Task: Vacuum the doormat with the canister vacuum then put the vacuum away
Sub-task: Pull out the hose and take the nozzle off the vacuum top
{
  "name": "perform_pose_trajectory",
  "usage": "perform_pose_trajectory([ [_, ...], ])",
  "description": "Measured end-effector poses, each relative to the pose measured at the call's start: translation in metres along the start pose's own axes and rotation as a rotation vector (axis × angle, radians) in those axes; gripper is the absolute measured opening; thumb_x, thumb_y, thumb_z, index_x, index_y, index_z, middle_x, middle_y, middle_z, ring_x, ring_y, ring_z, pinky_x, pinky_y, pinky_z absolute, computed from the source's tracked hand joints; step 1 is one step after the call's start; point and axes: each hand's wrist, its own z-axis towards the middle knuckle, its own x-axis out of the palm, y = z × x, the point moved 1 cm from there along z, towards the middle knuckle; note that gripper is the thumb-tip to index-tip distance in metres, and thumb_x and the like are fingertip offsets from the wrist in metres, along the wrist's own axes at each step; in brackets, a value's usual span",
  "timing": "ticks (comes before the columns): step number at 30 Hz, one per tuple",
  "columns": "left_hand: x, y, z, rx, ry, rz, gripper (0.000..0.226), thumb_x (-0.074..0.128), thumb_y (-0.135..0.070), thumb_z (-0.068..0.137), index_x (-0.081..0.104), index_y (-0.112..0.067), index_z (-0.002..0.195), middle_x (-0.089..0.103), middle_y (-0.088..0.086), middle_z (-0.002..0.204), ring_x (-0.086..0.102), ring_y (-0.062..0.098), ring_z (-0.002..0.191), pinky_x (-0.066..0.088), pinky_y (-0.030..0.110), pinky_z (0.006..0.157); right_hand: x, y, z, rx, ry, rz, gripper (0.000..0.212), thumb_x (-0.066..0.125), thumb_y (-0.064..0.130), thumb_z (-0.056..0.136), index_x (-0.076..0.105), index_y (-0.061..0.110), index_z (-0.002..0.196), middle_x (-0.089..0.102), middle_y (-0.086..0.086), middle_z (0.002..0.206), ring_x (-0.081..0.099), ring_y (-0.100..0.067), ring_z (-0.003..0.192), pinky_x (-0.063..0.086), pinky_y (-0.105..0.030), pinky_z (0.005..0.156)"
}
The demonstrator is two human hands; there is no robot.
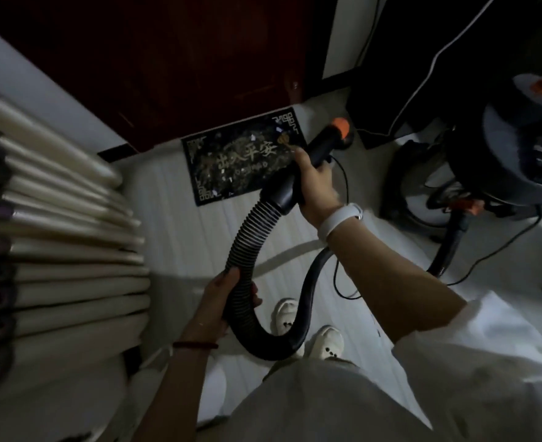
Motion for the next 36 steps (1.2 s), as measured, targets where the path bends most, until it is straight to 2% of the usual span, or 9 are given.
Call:
perform_pose_trajectory([
  [3,0.004,0.018,0.008,0.041,-0.07,0.239,0.013,0.059,-0.011,0.087,0.06,-0.005,0.098,0.069,0.003,0.077,0.063,0.02,0.079,0.054,0.016,0.067,-0.002,-0.009,0.005,-0.058,0.042,-0.178,0.015,0.053,0.022,0.093,0.048,0.012,0.104,0.059,-0.021,0.109,0.06,-0.03,0.099,0.05,-0.043,0.091],
  [5,0.01,0.029,0.016,0.054,-0.061,0.438,0.023,0.057,-0.004,0.088,0.057,-0.009,0.11,0.066,0.004,0.1,0.06,0.016,0.09,0.05,0.007,0.067,-0.011,-0.022,0.003,-0.076,0.113,-0.324,0.019,0.053,0.023,0.093,0.044,0.014,0.106,0.057,-0.019,0.105,0.06,-0.034,0.097,0.052,-0.044,0.086],
  [10,0.036,0.038,0.037,0.216,-0.086,0.783,0.058,0.066,-0.024,0.084,0.043,-0.008,0.135,0.056,0.01,0.125,0.054,0.022,0.114,0.043,0.025,0.086,-0.037,-0.061,-0.018,-0.047,0.197,-0.349,0.028,0.053,0.021,0.093,0.035,0.011,0.113,0.053,-0.008,0.093,0.063,-0.028,0.08,0.055,-0.042,0.076],
  [13,0.037,0.035,0.042,0.374,0.001,0.772,0.079,0.06,-0.057,0.071,0.045,-0.007,0.13,0.061,0.01,0.107,0.059,0.016,0.093,0.042,0.021,0.074,-0.048,-0.062,-0.017,-0.028,0.233,-0.25,0.033,0.053,0.023,0.094,0.038,0.011,0.12,0.055,-0.006,0.097,0.065,-0.023,0.084,0.056,-0.041,0.083],
  [18,0.052,0.025,0.04,0.424,-0.112,0.422,0.03,0.044,-0.027,0.096,0.051,0.001,0.103,0.059,0.003,0.068,0.059,0.003,0.054,0.048,0.016,0.056,-0.078,-0.078,-0.013,-0.065,0.333,-0.425,0.037,0.036,0.019,0.1,0.037,0.009,0.135,0.057,-0.012,0.112,0.063,-0.009,0.094,0.051,-0.028,0.083],
  [23,0.044,0.028,0.05,0.307,-0.238,0.084,0.044,0.033,-0.038,0.098,0.052,0.0,0.084,0.058,-0.002,0.05,0.057,0.014,0.047,0.05,0.025,0.053,-0.12,-0.142,-0.052,0.126,0.664,-0.966,0.067,0.05,0.001,0.081,0.025,0.007,0.143,0.04,-0.012,0.143,0.041,-0.018,0.128,0.035,-0.015,0.097],
  [26,0.039,0.027,0.051,0.212,-0.24,-0.208,0.049,0.032,-0.048,0.096,0.052,-0.007,0.077,0.057,0.0,0.051,0.056,0.014,0.045,0.054,0.024,0.054,-0.119,-0.174,-0.071,0.082,0.801,-1.076,0.065,0.064,0.007,0.083,0.031,0.008,0.138,0.047,-0.011,0.135,0.048,-0.019,0.119,0.04,-0.025,0.098],
  [29,0.033,0.02,0.046,0.191,-0.214,-0.356,0.05,0.031,-0.054,0.094,0.05,-0.011,0.078,0.056,-0.001,0.053,0.054,0.013,0.045,0.054,0.025,0.058,-0.116,-0.183,-0.073,0.029,0.711,-1.111,0.057,0.068,0.025,0.082,0.038,0.011,0.129,0.056,-0.011,0.119,0.056,-0.025,0.107,0.047,-0.037,0.09],
  [36,0.051,-0.004,0.042,0.093,-0.223,-0.39,0.057,0.033,-0.06,0.091,0.05,-0.008,0.075,0.055,0.003,0.052,0.054,0.016,0.044,0.051,0.024,0.05,-0.142,-0.125,-0.104,-0.423,0.561,-1.291,0.064,0.052,0.05,0.087,0.027,0.02,0.138,0.058,-0.009,0.122,0.06,-0.024,0.101,0.043,-0.025,0.081],
])
